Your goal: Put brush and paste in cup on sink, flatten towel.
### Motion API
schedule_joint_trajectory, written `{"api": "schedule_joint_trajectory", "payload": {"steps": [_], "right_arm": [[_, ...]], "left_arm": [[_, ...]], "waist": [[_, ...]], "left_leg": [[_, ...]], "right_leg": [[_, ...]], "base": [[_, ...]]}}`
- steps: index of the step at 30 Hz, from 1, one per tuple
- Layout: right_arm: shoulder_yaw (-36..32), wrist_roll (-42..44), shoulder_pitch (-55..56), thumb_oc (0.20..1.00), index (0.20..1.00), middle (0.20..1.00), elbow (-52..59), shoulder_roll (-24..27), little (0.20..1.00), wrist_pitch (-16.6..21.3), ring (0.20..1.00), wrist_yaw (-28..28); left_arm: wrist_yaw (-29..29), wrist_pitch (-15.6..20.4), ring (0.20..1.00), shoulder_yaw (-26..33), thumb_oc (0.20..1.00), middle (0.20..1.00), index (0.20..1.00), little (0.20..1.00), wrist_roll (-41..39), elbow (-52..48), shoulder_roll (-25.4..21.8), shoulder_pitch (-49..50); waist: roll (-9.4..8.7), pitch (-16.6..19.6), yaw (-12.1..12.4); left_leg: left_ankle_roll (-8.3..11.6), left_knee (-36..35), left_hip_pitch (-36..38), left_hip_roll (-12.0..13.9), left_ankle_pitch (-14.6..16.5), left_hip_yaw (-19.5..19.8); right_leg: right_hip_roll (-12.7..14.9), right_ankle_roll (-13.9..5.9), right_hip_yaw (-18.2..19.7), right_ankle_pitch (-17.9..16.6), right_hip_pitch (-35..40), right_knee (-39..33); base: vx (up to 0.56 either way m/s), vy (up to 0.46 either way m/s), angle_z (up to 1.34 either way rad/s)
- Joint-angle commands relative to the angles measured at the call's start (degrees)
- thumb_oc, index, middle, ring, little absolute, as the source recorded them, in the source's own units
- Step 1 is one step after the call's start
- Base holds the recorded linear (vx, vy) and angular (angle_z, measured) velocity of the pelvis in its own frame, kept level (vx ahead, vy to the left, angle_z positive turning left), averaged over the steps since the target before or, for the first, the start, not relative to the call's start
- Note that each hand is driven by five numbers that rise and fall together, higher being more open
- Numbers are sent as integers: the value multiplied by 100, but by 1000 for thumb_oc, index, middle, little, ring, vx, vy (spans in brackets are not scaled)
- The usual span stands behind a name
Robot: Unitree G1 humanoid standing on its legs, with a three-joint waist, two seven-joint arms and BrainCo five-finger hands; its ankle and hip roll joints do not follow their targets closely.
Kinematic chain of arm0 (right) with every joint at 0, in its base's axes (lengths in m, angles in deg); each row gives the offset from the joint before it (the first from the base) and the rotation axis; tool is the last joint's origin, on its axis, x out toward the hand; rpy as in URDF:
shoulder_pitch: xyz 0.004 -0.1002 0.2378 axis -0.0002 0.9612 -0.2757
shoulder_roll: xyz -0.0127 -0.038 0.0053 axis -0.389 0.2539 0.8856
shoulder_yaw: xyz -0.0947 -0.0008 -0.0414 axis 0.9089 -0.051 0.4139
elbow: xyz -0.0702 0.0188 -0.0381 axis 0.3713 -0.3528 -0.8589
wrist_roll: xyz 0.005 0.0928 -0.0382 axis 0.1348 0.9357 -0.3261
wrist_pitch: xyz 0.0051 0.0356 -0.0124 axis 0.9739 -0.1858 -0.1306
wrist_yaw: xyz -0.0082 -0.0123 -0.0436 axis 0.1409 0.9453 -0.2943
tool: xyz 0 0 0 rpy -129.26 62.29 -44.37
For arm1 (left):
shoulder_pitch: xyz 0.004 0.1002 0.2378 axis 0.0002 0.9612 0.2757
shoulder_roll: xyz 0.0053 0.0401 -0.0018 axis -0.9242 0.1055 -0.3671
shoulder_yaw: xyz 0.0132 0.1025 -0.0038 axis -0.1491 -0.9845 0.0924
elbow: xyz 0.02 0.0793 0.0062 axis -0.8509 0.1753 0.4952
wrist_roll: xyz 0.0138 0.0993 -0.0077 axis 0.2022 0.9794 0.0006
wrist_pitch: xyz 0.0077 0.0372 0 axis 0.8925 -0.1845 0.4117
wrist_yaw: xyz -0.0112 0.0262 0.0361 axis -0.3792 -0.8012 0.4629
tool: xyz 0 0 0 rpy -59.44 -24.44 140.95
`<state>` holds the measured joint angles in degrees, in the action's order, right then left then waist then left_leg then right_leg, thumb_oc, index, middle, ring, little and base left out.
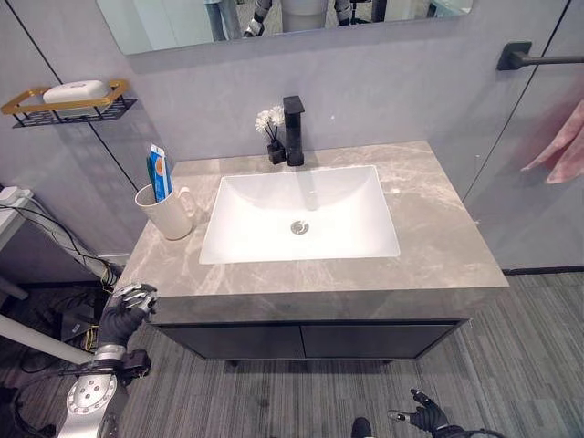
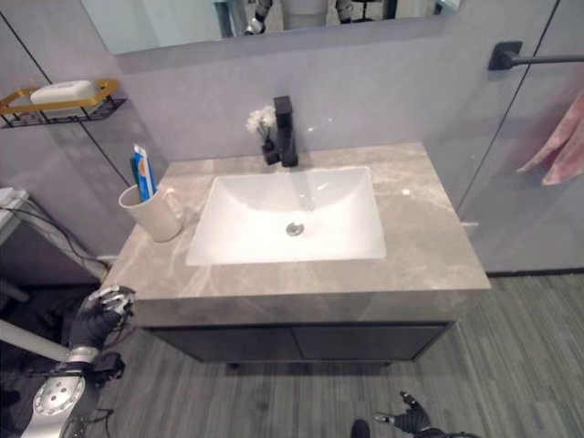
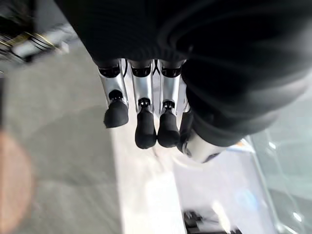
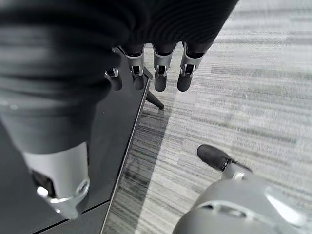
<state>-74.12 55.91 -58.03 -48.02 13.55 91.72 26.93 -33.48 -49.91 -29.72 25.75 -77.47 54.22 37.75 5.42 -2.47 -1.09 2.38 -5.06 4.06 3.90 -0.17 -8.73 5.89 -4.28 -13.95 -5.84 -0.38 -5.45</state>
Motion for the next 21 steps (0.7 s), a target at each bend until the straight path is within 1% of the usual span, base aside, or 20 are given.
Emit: {"api": "schedule_joint_trajectory", "payload": {"steps": [1, 4, 7, 15, 21], "right_arm": [[-69, -151, -289, 1000, 1000, 1000, -141, 76, 1000, 23, 1000, -134], [-341, -15, -312, 1000, 1000, 1000, -501, 75, 1000, -17, 1000, -326], [-461, 110, -382, 1000, 1000, 1000, -898, 64, 1000, -49, 1000, -389], [-402, 54, -480, 1000, 1000, 1000, -1327, 152, 1000, -105, 1000, -357], [-343, 81, -548, 1000, 1000, 1000, -1406, 134, 1000, -120, 1000, -350]], "left_arm": [[-33, 232, 200, 492, 200, 200, 200, 200, -319, -78, -453, -330], [-15, 222, 200, 423, 200, 200, 200, 200, -490, 93, -506, -531], [5, 235, 200, 389, 200, 200, 200, 200, -525, 127, -622, -684], [-10, 260, 200, 382, 200, 200, 200, 200, -581, 293, -1013, -1010], [95, 307, 200, 398, 200, 200, 200, 200, -579, 476, -1149, -1191]], "waist": [[-309, -100, -110], [-282, -149, -161], [-259, -181, -196], [-249, -325, -271], [-262, -435, -310]], "left_leg": [[111, 6, -307, 43, -323, 36], [132, 6, -451, 30, -373, 54], [142, 6, -570, 24, -395, 39], [151, 6, -754, 19, -420, -29], [141, 6, -870, 14, -430, -113]], "right_leg": [[220, -267, 133, -50, 333, 45], [246, -281, 92, -87, 222, 45], [262, -300, 69, -118, 107, 45], [295, -333, 169, -209, -166, 45], [300, -353, 254, -268, -345, 45]], "base": [[0, 0, 0], [-11, 6, 0], [-10, 13, 3], [-2, 2, -1], [8, 23, -9]]}}
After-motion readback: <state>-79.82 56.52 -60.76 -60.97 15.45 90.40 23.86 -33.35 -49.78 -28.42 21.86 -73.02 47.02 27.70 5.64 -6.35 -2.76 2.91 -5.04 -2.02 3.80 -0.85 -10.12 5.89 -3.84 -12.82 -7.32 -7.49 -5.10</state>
